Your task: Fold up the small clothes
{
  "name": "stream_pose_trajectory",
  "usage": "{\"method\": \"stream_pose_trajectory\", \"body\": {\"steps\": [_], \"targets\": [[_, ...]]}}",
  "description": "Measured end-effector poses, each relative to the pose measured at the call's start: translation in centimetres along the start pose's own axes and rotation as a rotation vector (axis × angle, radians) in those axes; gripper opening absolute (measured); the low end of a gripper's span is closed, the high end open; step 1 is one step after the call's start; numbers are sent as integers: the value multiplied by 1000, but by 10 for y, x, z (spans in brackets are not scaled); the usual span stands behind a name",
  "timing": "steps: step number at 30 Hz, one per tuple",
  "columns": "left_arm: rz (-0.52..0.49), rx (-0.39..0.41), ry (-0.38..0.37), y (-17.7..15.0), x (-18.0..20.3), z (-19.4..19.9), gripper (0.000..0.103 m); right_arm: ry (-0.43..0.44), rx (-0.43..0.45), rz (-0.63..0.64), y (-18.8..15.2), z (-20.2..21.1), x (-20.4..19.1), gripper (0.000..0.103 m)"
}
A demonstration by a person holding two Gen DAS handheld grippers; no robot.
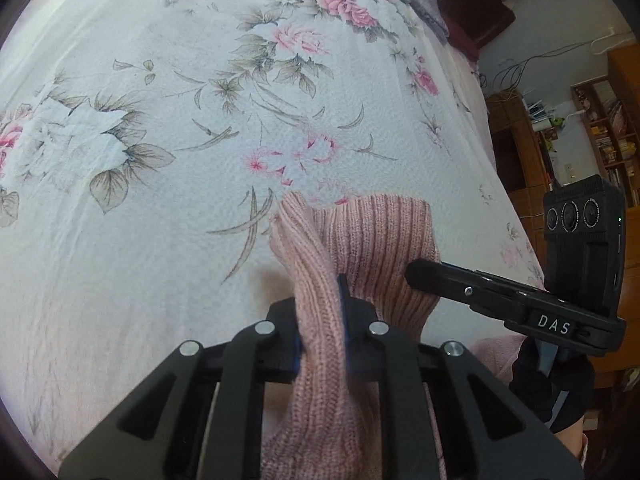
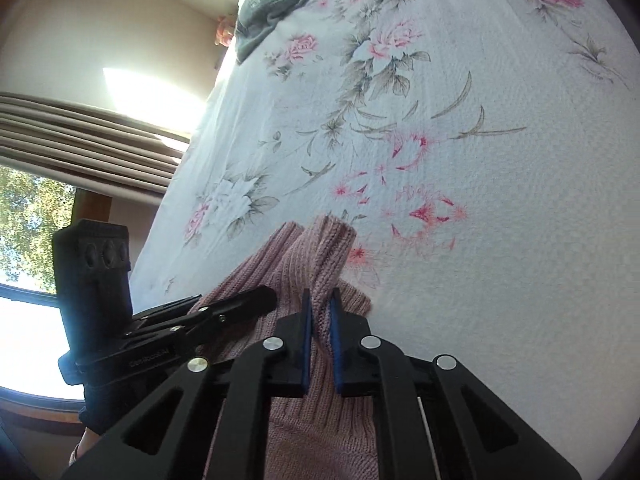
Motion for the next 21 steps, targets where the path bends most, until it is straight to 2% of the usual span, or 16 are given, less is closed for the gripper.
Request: {"method": "stream_pose_trajectory", "body": {"steps": [4,10,17,21], "targets": [[-64,105,-72,4,30,45,12,76,75,66,-2,42,-31,8],[-124,228,-161,-12,67,111,12,154,191,183,-18,111,-81,8],[-236,329,-259,-57,100,192,11,181,300,329,-78,192,-119,8],[-293,329,-276,-92,100,217,11,161,306,353,-118,213,-118,8]]}}
Point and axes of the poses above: each gripper's, at about its wrist camera, not at the fingertips, and z roughly against the way its jaws point, x to its right, y to its top, the point moved 9 cm from there along -z, roughly the way its jaws point, and after that the axes turned 15 degrees about x, right-handed, at the moved point
